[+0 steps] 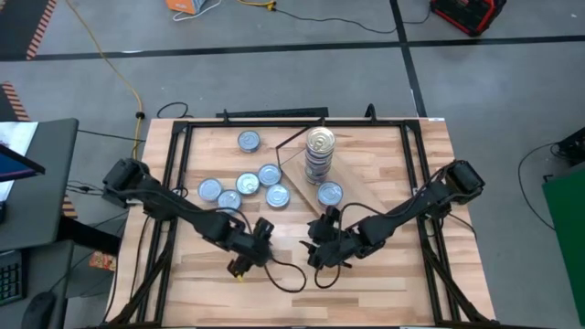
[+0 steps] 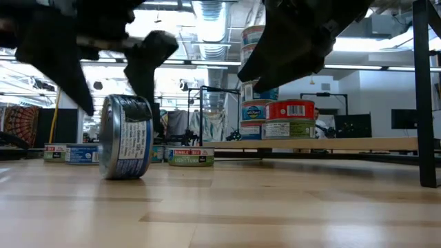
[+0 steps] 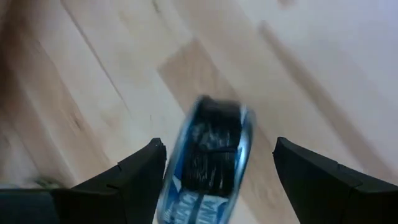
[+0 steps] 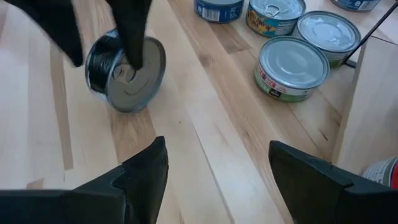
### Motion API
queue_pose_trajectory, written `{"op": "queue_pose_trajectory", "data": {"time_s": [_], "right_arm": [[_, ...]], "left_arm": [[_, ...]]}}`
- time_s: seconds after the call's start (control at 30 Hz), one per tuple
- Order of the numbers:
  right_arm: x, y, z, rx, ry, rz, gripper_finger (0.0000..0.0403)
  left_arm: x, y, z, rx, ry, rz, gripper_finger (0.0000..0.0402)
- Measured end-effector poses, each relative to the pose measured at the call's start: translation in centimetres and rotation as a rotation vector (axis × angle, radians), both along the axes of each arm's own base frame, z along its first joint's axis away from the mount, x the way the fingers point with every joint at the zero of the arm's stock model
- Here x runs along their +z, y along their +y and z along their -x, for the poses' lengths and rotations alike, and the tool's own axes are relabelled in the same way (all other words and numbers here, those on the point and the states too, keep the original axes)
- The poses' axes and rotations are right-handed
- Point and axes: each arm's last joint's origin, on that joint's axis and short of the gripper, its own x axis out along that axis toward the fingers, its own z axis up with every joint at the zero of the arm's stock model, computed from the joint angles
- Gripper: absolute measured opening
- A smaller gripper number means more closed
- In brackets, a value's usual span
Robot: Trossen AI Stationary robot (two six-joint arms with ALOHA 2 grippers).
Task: Stack canned seafood by type on shelf
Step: Stack the blue tuna can on top of the red tuna can on the shelf
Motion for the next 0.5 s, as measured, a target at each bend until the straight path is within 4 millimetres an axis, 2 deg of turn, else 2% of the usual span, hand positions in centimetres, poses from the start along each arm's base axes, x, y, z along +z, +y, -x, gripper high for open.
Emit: {"op": "queue_pose_trajectory", "data": {"time_s": [0.23,0.4,0.5], "right_arm": [[0.1,0.1,0.0,-0.002,-0.009,0.0,0.0301],[0.1,0.0,0.1,0.005,0.005,0.017,0.0301],[0.9,-0.2,0.4,0.011,-0.009,0.023,0.0301]], "left_arm": [[-1.8,-0.1,-0.3,-0.008,0.14,-0.093,0.028],[-1.4,-0.4,0.0,0.042,0.089,-0.176,0.0222],[-0.7,-0.6,0.2,0.066,0.037,-0.193,0.0176]]}}
